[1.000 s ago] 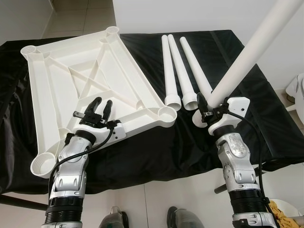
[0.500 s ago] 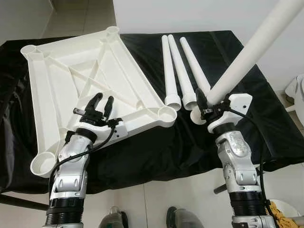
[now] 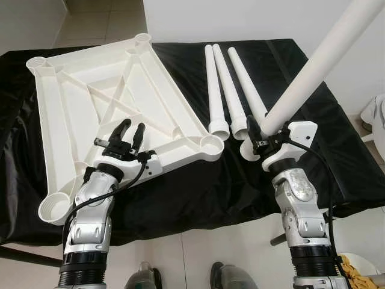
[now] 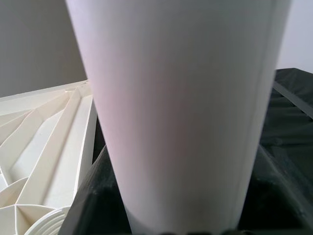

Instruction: Building children table

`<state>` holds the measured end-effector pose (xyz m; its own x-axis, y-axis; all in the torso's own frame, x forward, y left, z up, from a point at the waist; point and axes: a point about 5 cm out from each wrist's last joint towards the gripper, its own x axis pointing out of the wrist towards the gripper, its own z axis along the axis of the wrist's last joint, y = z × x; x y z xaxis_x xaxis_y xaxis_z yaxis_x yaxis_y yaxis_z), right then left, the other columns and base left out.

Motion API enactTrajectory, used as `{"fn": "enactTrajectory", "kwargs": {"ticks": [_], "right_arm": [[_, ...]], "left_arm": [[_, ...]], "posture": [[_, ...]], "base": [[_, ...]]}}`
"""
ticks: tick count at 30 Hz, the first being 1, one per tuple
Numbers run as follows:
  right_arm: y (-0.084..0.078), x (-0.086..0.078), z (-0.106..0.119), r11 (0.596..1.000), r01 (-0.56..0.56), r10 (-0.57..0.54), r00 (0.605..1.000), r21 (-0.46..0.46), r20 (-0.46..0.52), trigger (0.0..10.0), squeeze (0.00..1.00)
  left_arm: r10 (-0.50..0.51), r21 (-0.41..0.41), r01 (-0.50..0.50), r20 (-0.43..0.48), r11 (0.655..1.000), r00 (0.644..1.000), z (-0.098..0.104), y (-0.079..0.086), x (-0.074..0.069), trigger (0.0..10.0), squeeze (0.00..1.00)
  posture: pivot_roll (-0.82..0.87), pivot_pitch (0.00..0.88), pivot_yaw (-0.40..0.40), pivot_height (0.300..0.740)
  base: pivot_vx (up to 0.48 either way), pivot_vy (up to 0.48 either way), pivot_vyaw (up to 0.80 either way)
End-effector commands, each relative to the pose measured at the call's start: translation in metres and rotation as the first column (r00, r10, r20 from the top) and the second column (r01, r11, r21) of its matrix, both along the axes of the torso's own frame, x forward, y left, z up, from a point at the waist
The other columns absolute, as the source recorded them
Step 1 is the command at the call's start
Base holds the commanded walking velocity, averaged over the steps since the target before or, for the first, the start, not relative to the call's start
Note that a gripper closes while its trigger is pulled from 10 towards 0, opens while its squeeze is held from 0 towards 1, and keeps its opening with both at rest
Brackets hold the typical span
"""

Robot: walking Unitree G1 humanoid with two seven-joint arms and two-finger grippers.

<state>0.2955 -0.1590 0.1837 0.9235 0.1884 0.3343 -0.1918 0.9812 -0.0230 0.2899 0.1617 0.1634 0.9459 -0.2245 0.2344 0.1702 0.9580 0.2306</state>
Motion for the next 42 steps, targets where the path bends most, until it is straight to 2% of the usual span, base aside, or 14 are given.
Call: {"fn": "enactTrajectory", "kwargs": {"ticks": [1, 20, 42], "right_arm": [[0.0014, -0.0021, -0.0008, 1.0, -0.008, 0.008, 1.0, -0.003, -0.003, 10.0, 0.0], [0.0027, -0.0059, -0.0062, 1.0, -0.016, 0.016, 0.999, 0.002, -0.031, 10.0, 0.0], [0.0011, -0.0036, -0.007, 1.0, -0.021, 0.02, 0.999, -0.007, -0.037, 10.0, 0.0]], "left_arm": [[0.073, -0.016, -0.074, -0.003, 0.997, 0.997, -0.0037, 0.0037, -0.0022, 10.0, 0.0], [0.077, -0.012, -0.077, -0.022, 0.997, 0.997, -0.009, 0.0052, -0.0091, 10.0, 0.0], [0.053, 0.002, -0.053, -0.022, 0.999, 0.998, -0.0102, 0.0024, -0.0093, 10.0, 0.0]], "posture": [[-0.04, 0.113, 0.009, 0.74], [-0.03, 0.136, 0.008, 0.74], [-0.02, 0.113, 0.003, 0.74]], "base": [[0.0, 0.0, 0.0], [0.0, 0.0, 0.0], [0.0, 0.0, 0.0]]}}
